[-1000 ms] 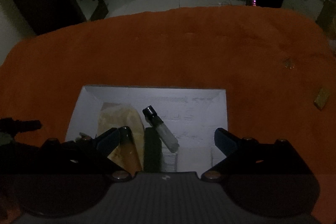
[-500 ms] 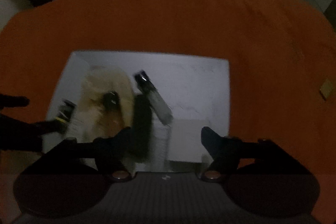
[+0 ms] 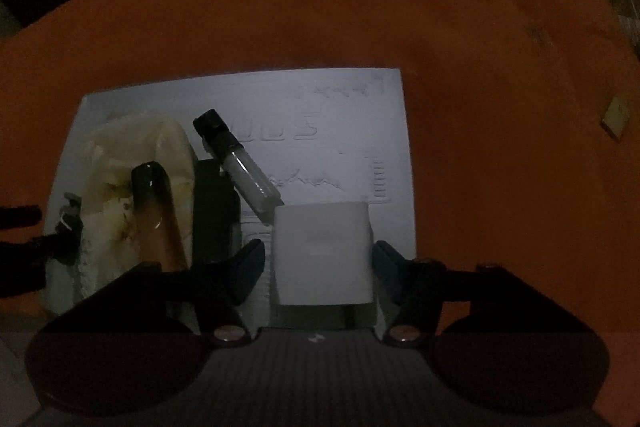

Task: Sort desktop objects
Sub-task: 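Grasp the green figurine with the left tool while the right tool grasps the white cube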

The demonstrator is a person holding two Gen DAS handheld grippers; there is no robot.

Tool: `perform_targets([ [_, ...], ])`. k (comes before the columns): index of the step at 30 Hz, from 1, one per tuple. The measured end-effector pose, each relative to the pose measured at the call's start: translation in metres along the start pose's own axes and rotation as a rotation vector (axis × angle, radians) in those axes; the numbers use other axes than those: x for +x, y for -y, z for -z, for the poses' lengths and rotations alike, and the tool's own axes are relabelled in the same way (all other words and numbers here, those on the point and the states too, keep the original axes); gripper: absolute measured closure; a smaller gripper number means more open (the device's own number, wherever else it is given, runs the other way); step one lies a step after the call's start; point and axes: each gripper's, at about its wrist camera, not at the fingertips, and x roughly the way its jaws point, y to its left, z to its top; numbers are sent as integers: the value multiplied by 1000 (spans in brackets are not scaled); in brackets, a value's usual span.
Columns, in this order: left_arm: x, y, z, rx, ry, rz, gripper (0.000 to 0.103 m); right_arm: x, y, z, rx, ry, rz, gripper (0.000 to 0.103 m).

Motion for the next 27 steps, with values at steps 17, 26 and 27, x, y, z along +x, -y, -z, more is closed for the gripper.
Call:
perform_targets([
  [17, 9, 9, -2, -13, -40, -81, 68, 16, -10, 2, -80, -128, 141, 37],
  [26, 0, -1, 5, -57, 4, -28, 68, -1, -4, 10, -27, -47, 87, 44],
  [27, -1, 0, 6, -54, 12, -28, 68, -3, -3, 11, -20, -43, 80, 44],
])
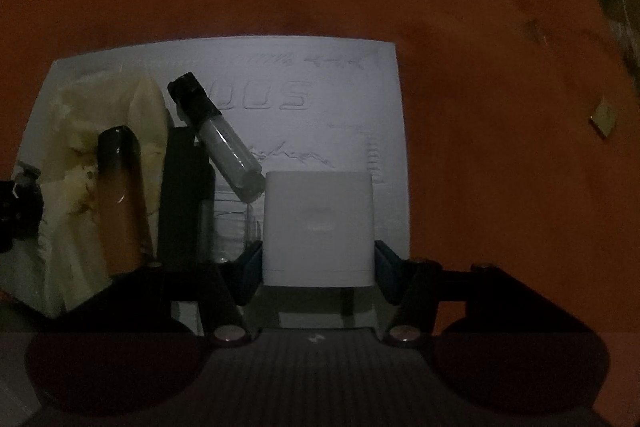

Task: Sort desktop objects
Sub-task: 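Grasp the green figurine with the left tool while the right tool grasps the white cube, then lift and carry the figurine and cube with both tools toward the cardboard box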

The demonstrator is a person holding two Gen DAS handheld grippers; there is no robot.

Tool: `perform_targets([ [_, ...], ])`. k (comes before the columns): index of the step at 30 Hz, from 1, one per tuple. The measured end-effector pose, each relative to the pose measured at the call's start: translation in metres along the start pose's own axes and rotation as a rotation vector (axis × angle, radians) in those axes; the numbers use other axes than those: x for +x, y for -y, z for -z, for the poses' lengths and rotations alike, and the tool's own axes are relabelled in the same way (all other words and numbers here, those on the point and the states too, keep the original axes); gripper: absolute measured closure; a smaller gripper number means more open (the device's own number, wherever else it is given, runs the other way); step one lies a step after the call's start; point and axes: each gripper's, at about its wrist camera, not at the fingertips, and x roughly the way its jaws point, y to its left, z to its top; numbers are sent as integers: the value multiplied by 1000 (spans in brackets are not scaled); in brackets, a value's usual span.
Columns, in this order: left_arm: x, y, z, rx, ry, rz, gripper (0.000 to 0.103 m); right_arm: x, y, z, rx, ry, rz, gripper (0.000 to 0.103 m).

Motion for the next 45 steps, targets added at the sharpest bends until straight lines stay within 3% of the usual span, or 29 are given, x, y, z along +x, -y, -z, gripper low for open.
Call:
perform_targets([
  [5, -7, -1, -1, -19, 36, 3, 69, -10, 8, 3, 33, 19, -34, 44],
  [7, -11, -3, -3, -22, 47, 20, 80, -14, 11, 5, 46, 26, -47, 44],
  [16, -14, -9, -5, -31, 48, 43, 80, -29, 16, 7, 48, 62, -49, 44],
  [28, -24, -18, -4, -55, 74, 91, 80, -57, 21, 4, 81, 115, -133, 44],
  [45, -85, -20, -10, -39, 162, 203, 80, -110, 42, 20, 105, 212, -204, 44],
])
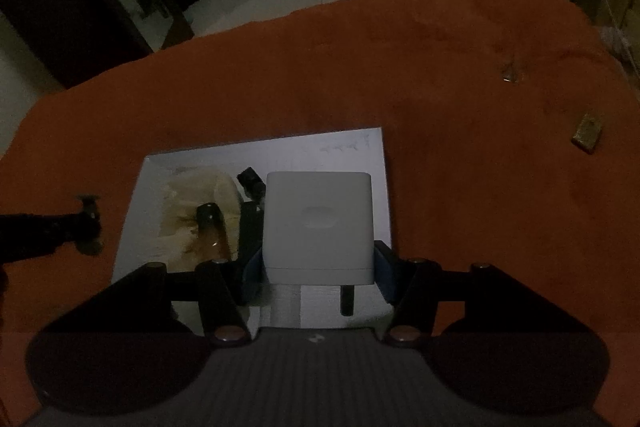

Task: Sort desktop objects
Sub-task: 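Lift and carry the figurine and cube with both tools toward the cardboard box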

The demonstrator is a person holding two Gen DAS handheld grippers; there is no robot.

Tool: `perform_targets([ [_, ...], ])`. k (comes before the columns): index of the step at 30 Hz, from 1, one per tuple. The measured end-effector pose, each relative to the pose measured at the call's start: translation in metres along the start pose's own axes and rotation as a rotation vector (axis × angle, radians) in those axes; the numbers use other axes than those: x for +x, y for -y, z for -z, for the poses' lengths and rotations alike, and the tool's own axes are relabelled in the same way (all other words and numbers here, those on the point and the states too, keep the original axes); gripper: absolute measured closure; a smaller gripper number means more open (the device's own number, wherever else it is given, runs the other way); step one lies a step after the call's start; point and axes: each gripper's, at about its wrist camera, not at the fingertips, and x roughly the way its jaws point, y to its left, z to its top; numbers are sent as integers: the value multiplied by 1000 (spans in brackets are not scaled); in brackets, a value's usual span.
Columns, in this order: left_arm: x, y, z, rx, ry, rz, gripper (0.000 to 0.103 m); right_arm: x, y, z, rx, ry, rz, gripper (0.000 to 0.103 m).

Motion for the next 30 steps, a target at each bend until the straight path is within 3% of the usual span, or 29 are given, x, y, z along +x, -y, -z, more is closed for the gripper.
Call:
perform_targets([
  [9, -43, 18, 17, -36, 30, 74, 80, -33, -9, 25, 30, 50, -36, 44],
  [17, -80, 54, 70, 18, 45, 36, 80, -76, -33, 62, -34, 66, -115, 44],
  [30, -95, 76, 134, 64, 6, 81, 80, -97, -64, 116, -121, -16, -205, 44],
])
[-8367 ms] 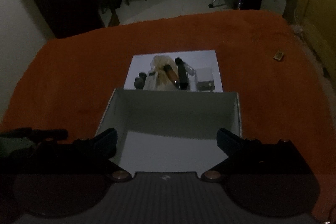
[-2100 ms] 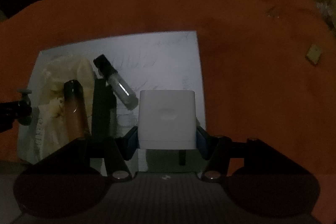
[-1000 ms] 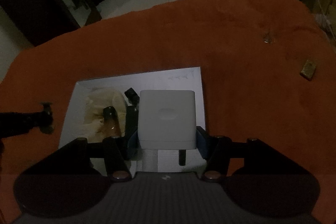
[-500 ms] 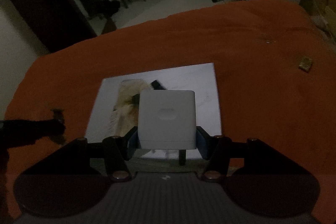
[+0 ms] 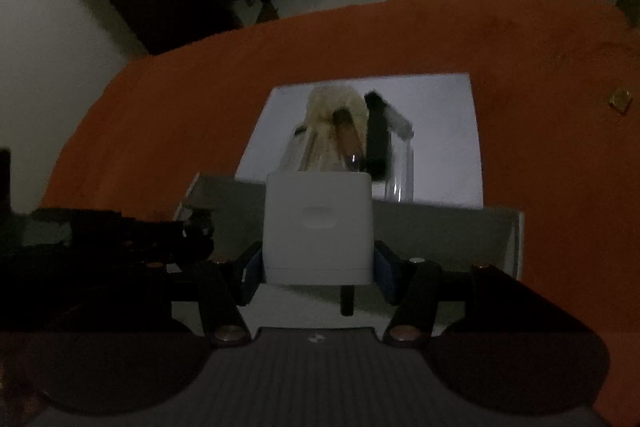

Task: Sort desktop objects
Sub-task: 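Lift and carry the figurine and cube with both tools toward the cardboard box, then lower both tools into the box and open them to release the figurine and cube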

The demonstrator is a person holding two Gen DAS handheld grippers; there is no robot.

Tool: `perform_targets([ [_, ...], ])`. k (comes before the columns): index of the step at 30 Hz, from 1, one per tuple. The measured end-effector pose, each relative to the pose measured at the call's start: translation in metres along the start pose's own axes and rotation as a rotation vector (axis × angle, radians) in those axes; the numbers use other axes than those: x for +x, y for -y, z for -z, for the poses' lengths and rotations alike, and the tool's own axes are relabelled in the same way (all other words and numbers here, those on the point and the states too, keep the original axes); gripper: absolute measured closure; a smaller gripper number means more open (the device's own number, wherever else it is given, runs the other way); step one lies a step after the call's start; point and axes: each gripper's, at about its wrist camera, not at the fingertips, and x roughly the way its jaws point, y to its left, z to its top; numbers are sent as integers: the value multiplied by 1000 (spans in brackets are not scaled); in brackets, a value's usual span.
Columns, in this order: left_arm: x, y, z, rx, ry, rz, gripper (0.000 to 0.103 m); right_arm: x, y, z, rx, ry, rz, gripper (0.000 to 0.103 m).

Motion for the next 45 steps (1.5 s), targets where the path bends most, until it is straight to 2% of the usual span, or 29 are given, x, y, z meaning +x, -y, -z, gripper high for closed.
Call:
perform_targets([
  [10, 34, 1, 36, 33, -97, -51, 80, 42, 14, 39, 8, -141, 52, 44],
  [13, 44, 0, 45, 31, -123, -71, 80, 50, 13, 55, -28, -178, 58, 44],
  [22, 78, -1, 63, 33, -209, -113, 80, 96, 15, 76, -69, -301, 113, 44],
  [30, 100, 5, 61, 35, -234, -156, 80, 126, 22, 72, -67, -323, 175, 44],
  [37, 107, 7, 68, 24, -281, -163, 79, 145, 27, 80, -48, -387, 196, 44],
  [45, 108, 5, 72, 4, -308, -175, 79, 162, 35, 78, -37, -383, 216, 44],
])
